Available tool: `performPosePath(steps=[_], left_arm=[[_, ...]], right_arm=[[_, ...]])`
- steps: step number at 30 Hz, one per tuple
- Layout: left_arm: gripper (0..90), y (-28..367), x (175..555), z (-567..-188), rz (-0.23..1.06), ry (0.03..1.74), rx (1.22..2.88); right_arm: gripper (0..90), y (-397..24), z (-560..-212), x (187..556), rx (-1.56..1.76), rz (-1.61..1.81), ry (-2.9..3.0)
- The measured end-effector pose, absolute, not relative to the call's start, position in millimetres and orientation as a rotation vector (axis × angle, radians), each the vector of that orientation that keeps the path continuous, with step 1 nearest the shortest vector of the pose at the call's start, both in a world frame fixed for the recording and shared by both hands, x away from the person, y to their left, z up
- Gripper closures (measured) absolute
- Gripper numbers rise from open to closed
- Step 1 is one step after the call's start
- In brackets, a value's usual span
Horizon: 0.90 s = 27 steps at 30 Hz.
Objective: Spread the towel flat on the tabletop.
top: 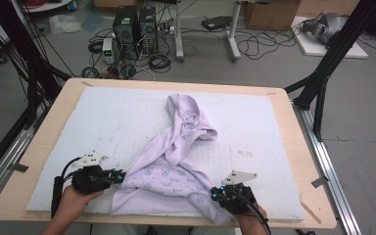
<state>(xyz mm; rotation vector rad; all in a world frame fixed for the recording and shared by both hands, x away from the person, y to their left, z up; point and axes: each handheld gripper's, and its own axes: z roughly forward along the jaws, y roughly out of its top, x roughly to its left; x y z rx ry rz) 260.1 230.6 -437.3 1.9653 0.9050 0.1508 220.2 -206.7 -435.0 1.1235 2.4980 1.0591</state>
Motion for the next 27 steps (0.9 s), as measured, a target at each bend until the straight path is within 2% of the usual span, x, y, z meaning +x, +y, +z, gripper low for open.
performPosePath(steps=[2,3,4,6,7,8,13,17,20,21,22,27], left_arm=[[70.2,231,261,-435,0.178,0.903,1.963],[61.4,231,262,-434,0.188,0.908,1.955],[61.4,231,263,-432,0.195,0.911,1.944],[51.8,231,267,-430,0.204,0.924,1.913],[50.4,230,270,-429,0.205,0.928,1.896],[49.1,228,275,-427,0.222,0.925,1.870],[47.0,222,287,-424,0.238,0.921,1.849],[45.0,218,300,-420,0.247,0.937,1.842],[44.9,216,308,-415,0.250,0.942,1.837],[44.9,215,311,-413,0.257,0.943,1.830],[44.9,214,317,-409,0.258,0.943,1.817],[44.7,208,333,-402,0.264,0.927,1.812]], right_arm=[[73.7,-206,-432,222,1.126,1.099,2.465],[64.9,-204,-427,226,1.143,1.141,2.413],[64.9,-204,-427,226,1.143,1.141,2.413],[58.5,-200,-423,233,1.154,1.180,2.372],[52.6,-193,-421,244,1.165,1.191,2.337],[50.4,-188,-421,250,1.165,1.196,2.328],[47.4,-159,-426,278,1.120,1.155,2.347],[52.6,-139,-434,298,1.066,1.099,2.330],[76.3,-138,-441,309,1.057,1.052,2.407],[76.3,-138,-441,309,1.057,1.052,2.407],[82.9,-143,-440,308,1.048,1.052,2.423],[83.6,-166,-434,302,1.057,1.036,2.452]])
